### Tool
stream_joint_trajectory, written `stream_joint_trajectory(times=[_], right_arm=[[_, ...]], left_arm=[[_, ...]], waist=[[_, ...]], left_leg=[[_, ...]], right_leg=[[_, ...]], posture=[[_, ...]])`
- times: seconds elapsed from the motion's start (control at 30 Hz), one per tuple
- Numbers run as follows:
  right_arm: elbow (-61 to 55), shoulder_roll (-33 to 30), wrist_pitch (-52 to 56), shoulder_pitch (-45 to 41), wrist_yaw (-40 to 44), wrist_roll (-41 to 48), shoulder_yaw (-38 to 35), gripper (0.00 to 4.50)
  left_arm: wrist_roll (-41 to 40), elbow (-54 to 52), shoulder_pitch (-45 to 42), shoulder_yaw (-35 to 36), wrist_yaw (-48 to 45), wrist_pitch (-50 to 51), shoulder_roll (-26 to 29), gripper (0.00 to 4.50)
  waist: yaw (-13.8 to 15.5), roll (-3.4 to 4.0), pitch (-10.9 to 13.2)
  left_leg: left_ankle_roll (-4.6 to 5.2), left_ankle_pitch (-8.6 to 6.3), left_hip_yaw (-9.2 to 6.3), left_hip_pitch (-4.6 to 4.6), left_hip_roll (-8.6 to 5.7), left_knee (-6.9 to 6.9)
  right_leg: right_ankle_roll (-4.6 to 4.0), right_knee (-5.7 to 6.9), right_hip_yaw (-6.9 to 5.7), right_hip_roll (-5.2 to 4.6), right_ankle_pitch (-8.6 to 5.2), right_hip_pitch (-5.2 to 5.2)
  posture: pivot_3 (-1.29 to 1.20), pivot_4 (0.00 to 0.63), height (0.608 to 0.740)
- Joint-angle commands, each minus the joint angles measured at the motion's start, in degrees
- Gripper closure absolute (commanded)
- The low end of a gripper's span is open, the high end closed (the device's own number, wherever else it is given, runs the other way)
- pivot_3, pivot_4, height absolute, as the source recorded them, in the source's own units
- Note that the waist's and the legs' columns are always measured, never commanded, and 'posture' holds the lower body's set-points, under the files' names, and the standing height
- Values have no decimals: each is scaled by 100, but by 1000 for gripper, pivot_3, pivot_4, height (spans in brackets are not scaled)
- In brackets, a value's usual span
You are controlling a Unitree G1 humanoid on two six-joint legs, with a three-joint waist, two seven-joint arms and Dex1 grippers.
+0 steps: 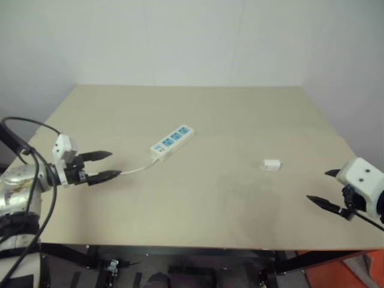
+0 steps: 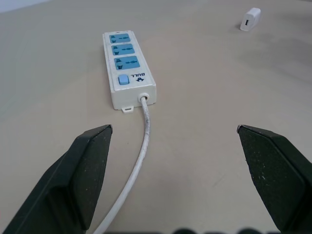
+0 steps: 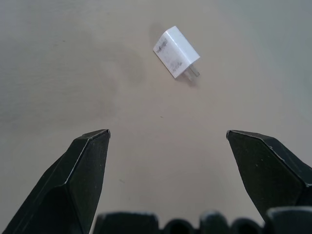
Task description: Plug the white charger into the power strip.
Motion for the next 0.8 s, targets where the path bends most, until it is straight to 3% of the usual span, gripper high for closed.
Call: stream_joint_trajectory(times=[0.03,0.5,0.8], right_arm=[[-155,-12,8,2,-89,34,-158,0],[-107,-34,-49,64,-171,-14,-110,0],[-436,117,220,-365,-512,115,446,0]], left_arm=[[-50,-87,-95,9,-44,-71,53,26],[149,193,-73,-145,354,-124,-98,26],[1259,1493,-1340,-1172,1517,-275,-1266,26]], waist=[[0,0,0],[1,0,0],[96,-8,-3]], left_leg=[[0,0,0,0,0,0],[0,0,0,1,0,0],[0,0,-1,-6,-7,8]], right_leg=[[0,0,0,0,0,0],[0,0,0,0,0,1],[5,-3,-1,-2,5,3]], posture=[[0,150,740],[0,150,740],[0,150,740]])
